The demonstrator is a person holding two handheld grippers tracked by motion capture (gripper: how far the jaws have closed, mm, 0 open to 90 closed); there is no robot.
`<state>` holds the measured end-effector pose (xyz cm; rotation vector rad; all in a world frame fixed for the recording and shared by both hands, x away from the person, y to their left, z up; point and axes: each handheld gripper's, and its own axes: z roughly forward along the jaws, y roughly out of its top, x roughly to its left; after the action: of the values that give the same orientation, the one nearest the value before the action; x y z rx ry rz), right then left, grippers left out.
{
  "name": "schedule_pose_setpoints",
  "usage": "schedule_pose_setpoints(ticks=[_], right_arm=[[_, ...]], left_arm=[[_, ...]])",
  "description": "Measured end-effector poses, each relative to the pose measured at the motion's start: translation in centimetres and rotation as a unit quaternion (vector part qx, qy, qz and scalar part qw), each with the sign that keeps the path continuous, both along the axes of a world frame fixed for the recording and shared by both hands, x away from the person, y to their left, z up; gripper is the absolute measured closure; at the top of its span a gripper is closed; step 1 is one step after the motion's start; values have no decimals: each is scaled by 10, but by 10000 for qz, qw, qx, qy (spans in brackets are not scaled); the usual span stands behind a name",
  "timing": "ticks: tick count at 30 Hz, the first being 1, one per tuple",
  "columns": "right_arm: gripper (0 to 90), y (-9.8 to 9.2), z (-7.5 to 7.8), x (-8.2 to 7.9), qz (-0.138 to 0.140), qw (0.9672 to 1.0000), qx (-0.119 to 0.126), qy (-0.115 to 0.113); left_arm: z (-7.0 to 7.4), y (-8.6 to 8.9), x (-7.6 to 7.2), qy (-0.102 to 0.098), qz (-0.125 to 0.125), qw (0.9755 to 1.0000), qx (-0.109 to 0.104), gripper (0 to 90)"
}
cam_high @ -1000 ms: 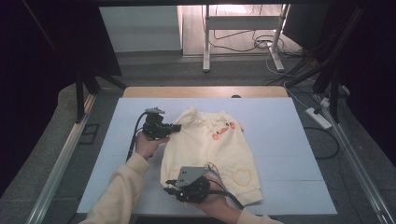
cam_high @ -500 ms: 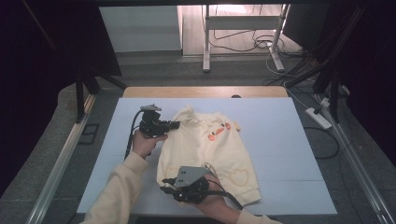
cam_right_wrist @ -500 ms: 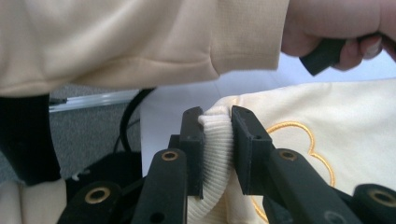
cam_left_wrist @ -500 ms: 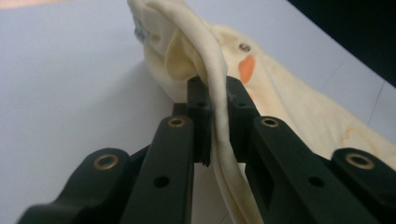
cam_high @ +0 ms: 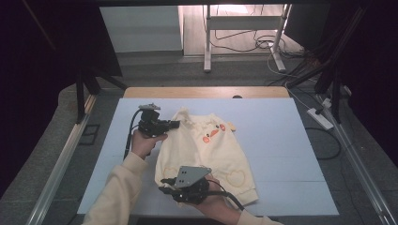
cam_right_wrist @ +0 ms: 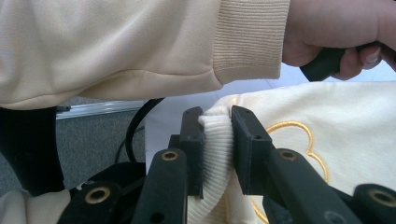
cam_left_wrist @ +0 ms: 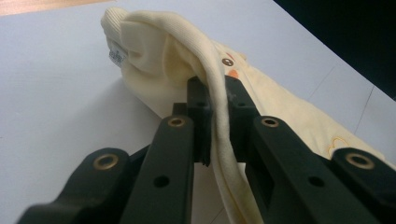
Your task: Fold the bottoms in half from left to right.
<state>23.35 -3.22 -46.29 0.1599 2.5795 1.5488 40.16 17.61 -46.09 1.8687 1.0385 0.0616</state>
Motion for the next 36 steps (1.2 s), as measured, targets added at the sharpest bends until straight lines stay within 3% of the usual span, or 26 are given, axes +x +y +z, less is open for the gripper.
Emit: schedule_pose_setpoints(ticks=[8,11,18,36], right_arm=[[752,-1,20,-5,61,9988,425,-217],[752,-3,25,-4,65,9987,474,-195],[752,-7,16,1,16,9994,347,-48],[753,-18,10,4,-55,9996,291,30]], left_arm=[[24,14,-9,-254,115,9991,-326,828],[20,11,-8,-207,112,9994,-252,828],[9,3,-3,-64,70,9999,-96,827],[4,-1,-2,-18,84,9999,-84,826]])
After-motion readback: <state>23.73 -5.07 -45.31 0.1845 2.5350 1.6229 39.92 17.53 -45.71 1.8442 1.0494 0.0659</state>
